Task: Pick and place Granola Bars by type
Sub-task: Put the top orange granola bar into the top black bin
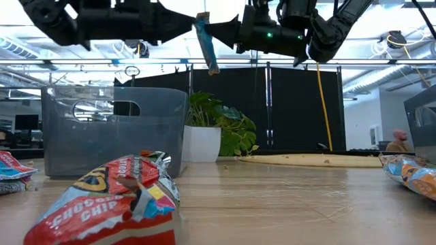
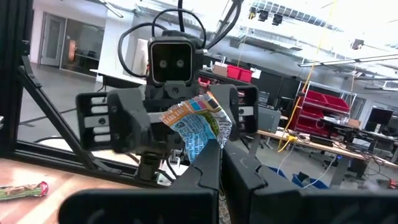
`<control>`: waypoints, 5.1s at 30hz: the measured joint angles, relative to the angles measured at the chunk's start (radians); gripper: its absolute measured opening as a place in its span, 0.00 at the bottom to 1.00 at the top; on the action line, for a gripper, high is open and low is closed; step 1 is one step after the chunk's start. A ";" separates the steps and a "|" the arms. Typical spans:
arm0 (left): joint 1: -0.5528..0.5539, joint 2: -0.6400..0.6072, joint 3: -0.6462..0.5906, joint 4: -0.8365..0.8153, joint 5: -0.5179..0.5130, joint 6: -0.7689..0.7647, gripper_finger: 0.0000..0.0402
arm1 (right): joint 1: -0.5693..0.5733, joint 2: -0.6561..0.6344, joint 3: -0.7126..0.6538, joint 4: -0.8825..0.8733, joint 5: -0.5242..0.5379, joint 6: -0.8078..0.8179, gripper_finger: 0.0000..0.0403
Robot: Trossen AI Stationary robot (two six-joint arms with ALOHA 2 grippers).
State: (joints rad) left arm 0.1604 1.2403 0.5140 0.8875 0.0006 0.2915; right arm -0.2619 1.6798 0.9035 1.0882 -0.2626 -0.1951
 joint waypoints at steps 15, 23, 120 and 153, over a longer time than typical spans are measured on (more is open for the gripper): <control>0.001 0.123 0.095 -0.007 -0.002 0.017 0.67 | 0.002 -0.001 0.000 -0.033 -0.004 0.011 0.00; 0.001 0.118 0.094 -0.024 -0.030 0.061 0.65 | 0.002 -0.001 0.000 -0.039 -0.004 0.002 0.00; 0.432 -0.605 -0.354 -0.632 -0.356 -0.511 0.03 | -0.037 -0.935 -0.761 -0.369 0.157 0.262 0.58; 0.557 -0.455 -0.353 -0.699 0.080 -0.697 0.13 | -0.037 -0.933 -0.760 -0.428 0.159 0.266 0.58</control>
State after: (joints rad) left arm 0.7177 0.7856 0.1608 0.1886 0.0811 -0.4052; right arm -0.2989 0.7464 0.1432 0.6602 -0.1032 0.0711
